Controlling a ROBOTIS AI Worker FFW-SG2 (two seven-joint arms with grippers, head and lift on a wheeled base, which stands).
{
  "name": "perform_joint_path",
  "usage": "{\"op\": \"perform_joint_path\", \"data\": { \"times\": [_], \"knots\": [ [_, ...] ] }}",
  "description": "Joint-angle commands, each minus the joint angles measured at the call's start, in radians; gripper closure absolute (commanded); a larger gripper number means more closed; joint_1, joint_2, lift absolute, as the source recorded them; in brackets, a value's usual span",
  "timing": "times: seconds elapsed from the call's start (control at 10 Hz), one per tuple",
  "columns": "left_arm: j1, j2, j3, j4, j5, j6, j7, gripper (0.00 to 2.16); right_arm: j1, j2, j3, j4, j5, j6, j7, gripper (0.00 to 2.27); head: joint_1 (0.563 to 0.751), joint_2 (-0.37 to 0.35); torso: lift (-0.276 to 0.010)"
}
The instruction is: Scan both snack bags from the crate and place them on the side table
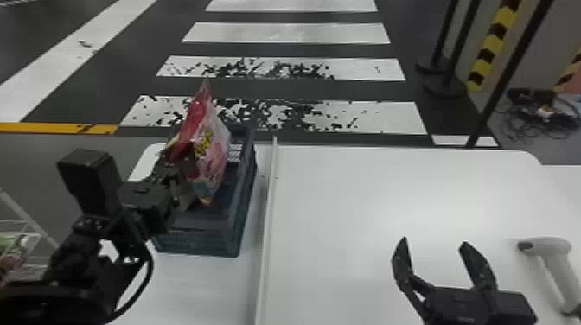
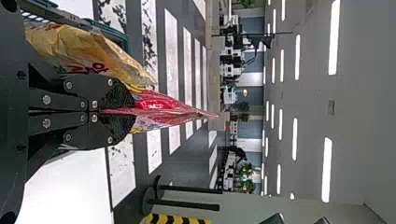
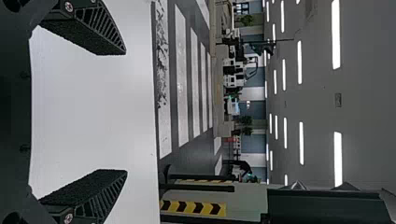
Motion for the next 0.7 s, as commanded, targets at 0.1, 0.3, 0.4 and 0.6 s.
{"op": "perform_joint_path", "data": {
  "times": [0.1,0.3,0.4,0.6],
  "knots": [
    [0.009,-0.015,-0.012,-0.033,0.052,-0.003,-0.004,2.14,-0.005,0.001,0.005,0.001,0.003,0.0,0.0,0.08,0.695,0.049,-0.095],
    [0.015,-0.019,-0.022,-0.092,0.079,0.0,-0.01,2.14,-0.004,0.001,0.005,0.001,0.004,0.0,0.0,0.08,0.695,0.038,-0.095],
    [0.021,-0.021,-0.024,-0.122,0.087,0.003,-0.01,2.14,-0.002,0.003,0.005,-0.002,0.004,0.0,0.0,0.08,0.695,0.029,-0.095],
    [0.04,-0.016,-0.044,-0.165,0.092,0.018,-0.018,2.14,-0.004,0.007,0.007,-0.002,0.01,0.0,0.0,0.08,0.695,0.016,-0.095]
  ]
}}
